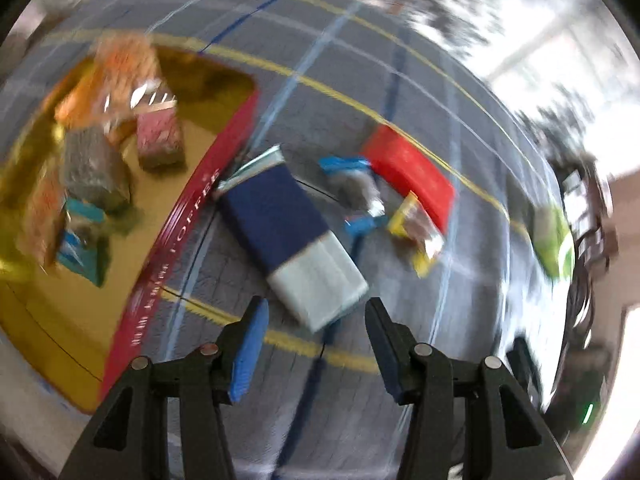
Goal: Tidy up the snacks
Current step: 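Move the left gripper to the blue-and-white packet and grasp it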
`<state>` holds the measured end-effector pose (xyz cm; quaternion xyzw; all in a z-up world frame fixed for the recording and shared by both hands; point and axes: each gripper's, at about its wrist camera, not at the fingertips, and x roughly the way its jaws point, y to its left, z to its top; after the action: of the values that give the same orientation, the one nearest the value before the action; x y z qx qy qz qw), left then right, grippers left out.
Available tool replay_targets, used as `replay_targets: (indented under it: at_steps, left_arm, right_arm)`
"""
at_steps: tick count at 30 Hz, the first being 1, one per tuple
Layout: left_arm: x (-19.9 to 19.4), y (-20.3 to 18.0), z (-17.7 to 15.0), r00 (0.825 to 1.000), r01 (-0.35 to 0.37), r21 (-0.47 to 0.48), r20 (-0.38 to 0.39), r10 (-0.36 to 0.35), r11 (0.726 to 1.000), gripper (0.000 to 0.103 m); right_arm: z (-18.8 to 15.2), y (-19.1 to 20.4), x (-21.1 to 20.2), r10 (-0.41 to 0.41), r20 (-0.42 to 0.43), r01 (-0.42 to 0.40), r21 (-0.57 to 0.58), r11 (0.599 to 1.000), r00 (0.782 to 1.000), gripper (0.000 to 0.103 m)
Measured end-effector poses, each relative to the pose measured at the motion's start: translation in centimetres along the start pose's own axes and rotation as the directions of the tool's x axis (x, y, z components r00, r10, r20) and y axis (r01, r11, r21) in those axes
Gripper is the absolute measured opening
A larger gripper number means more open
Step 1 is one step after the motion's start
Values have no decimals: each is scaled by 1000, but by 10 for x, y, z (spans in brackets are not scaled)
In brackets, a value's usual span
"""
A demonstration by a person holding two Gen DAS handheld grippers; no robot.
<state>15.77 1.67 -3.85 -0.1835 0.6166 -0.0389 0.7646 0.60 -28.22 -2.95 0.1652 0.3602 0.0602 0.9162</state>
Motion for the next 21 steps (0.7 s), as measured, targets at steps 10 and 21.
replay_targets:
  at_steps: [10, 21]
  left_arm:
    - [30, 2, 25, 992, -119, -211, 4, 123, 970, 51]
    - [47, -26, 30, 970, -235, -186, 14, 242, 954, 77]
  right_arm:
    - [0, -7, -14, 127, 61, -129, 27, 991, 990, 70]
    - [0, -11, -21, 165, 90, -169, 37, 985, 982, 76]
